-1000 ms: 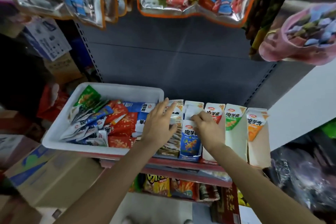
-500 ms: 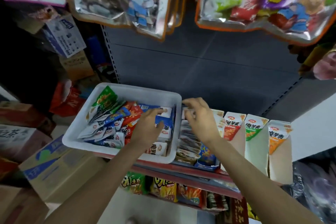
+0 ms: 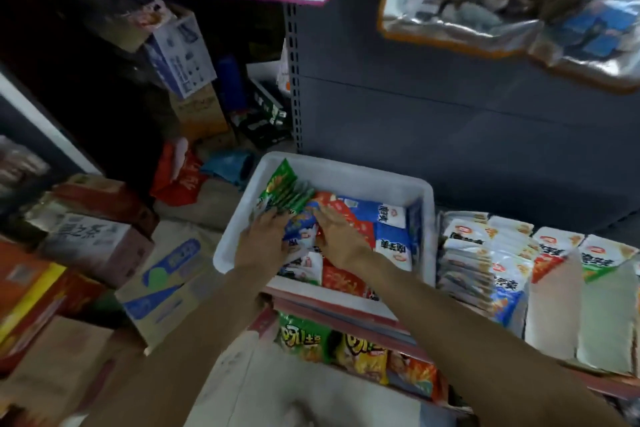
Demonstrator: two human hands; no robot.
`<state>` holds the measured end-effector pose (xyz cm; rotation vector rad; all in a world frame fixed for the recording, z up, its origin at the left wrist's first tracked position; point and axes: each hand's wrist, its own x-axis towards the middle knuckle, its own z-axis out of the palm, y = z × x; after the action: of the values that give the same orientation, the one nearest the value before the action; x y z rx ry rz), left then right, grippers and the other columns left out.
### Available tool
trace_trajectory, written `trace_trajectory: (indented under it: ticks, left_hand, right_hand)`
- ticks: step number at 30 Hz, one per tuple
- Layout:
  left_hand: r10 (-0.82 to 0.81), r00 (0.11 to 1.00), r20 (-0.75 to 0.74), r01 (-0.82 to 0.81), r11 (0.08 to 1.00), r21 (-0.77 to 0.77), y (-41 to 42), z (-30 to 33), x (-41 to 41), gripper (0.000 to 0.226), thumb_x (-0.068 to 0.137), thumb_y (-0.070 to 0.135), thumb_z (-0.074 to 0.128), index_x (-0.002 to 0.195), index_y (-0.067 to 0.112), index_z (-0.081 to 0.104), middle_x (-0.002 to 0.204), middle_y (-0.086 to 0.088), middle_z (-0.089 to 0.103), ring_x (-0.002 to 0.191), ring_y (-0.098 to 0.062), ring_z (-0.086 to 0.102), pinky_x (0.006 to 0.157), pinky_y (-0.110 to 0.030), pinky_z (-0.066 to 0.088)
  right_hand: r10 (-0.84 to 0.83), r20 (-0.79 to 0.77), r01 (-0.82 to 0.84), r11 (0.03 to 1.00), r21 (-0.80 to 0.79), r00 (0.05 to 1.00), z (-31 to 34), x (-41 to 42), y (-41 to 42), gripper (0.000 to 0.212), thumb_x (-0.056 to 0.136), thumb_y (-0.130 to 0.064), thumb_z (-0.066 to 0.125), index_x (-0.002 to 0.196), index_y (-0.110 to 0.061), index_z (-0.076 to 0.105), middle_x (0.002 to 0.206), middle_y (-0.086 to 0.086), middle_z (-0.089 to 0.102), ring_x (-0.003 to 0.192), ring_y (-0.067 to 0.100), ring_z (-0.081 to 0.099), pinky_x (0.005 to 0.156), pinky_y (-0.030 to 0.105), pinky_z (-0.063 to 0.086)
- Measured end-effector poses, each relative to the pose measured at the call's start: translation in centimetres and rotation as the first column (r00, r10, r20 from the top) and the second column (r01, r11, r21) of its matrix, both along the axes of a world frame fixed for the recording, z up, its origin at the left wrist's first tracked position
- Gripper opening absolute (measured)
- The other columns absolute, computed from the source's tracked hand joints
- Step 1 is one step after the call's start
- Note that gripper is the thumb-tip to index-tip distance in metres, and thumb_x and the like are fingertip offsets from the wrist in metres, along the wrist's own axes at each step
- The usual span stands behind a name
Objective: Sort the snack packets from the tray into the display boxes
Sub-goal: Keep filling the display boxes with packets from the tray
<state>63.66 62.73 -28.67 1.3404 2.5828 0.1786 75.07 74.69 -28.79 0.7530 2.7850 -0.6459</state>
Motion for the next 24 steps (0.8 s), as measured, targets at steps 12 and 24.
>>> trace_trajectory:
  ticks: [12,24]
  left_hand:
    - [-0.072,0.994,0.084,0.066,0.995,0.071,-0.7,-0.6,-2.4,0.046,0.093,0.015,0.051,0.138,0.021,0.044,0.150,0.003,0.032,0.135,-0.013,0.035,0.104,-0.034,0.040]
    - [-0.184,0.822,0.539,-0.312,0.646,0.697,3.0,5.9,3.8,0.012,0.088,0.003,0.061,0.089,0.010,0.069,0.090,0.013,0.066,0.083,0.012,0.059,0.078,-0.006,0.045]
  right_hand:
    - [-0.019,-0.027,0.028,0.914,0.406,0.999,-0.5,-2.5,-0.4,0.033,0.084,0.000,0.052,0.109,-0.018,0.063,0.104,0.005,0.063,0.095,0.027,0.062,0.081,0.035,0.047]
    - [-0.357,-0.346,0.300,0.931,-0.209,0.868,6.6,8.3,1.1,0.034,0.095,-0.040,0.048,0.114,-0.020,0.069,0.133,-0.008,0.057,0.121,0.011,0.053,0.102,0.031,0.042]
